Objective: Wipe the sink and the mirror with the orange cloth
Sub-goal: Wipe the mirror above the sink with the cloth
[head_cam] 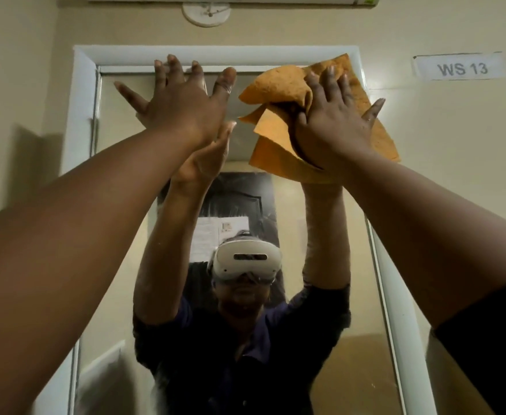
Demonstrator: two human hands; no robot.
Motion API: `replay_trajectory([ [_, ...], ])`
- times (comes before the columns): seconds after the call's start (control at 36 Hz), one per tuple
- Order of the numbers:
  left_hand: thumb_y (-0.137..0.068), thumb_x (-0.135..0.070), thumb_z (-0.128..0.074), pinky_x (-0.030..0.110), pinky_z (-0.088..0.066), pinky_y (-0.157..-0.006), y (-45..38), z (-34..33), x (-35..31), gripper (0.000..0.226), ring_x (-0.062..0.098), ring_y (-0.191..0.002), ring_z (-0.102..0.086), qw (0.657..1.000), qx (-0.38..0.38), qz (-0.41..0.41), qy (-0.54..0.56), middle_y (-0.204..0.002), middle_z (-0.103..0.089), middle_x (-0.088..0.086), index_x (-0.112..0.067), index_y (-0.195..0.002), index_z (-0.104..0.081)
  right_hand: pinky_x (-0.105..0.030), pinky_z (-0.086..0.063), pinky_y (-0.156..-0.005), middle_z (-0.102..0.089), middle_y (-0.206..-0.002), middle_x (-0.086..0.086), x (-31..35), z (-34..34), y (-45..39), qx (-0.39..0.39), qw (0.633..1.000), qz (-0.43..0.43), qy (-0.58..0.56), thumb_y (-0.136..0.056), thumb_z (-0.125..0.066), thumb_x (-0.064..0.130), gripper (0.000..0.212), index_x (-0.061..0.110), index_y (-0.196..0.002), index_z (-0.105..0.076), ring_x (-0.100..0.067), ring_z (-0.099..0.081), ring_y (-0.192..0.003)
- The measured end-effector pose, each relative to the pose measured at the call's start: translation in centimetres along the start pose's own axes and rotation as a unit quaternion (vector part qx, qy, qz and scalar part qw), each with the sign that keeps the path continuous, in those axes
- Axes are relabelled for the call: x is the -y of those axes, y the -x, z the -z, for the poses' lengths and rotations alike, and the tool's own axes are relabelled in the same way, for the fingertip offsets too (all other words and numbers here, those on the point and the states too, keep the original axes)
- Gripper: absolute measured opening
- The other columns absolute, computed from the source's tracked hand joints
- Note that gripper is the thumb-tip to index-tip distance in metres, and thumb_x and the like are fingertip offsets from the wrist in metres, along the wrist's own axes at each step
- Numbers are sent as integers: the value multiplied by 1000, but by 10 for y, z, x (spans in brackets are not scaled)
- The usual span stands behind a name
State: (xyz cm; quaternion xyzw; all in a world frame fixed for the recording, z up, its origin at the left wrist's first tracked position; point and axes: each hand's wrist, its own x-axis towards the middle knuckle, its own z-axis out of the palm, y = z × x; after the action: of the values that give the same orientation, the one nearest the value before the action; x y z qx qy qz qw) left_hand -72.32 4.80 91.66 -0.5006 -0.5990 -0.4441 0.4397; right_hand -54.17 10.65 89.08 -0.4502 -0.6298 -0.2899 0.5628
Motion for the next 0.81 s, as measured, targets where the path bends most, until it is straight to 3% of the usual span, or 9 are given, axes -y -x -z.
replay_trajectory([
  [0.39, -88, -69, -7, 64, 17, -106, 3, -1, -19, 78, 20, -146, 6, 1000, 2, -25, -5, -159, 1, 7, -21, -149, -14, -64, 12, -108, 14, -159, -1, -7, -16, 80, 11, 1000, -16, 19, -99, -23, 45, 61, 28, -151, 2, -19, 14, -145],
  [0.81, -88, -69, -7, 63, 18, -105, 4, -4, -30, 77, 24, -146, 3, 999, -3, -30, -25, -159, -3, 7, -22, -149, -16, -68, 13, -104, 7, -160, -2, -3, 7, 1, 25, 999, 35, 21, -97, -26, 53, 63, 30, -151, -4, -26, 9, -146],
])
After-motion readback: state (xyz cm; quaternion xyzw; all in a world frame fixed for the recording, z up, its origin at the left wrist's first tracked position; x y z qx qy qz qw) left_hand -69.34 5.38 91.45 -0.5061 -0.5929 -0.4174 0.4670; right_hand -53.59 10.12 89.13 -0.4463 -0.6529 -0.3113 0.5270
